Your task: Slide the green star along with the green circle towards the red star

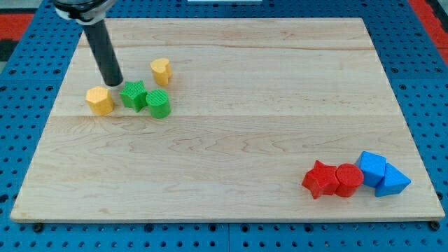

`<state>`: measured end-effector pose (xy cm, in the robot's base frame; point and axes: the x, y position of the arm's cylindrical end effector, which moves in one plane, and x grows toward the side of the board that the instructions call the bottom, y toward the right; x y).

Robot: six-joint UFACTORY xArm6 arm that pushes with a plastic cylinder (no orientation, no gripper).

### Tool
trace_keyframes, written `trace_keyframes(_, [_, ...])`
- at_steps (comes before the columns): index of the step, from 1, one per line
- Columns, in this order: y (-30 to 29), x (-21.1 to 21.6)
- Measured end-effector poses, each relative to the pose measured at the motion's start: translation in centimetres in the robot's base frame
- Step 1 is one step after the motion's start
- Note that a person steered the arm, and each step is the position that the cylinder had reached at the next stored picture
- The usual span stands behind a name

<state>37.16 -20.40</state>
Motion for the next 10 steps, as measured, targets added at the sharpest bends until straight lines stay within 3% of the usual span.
trace_keyframes(5, [23.3, 10.0])
trace_keyframes(7, [16.6, 10.0])
trace_keyframes(8, [16.0, 11.4])
trace_keyframes(9, [17.3, 14.8])
trace_keyframes(10, [21.5, 15.1])
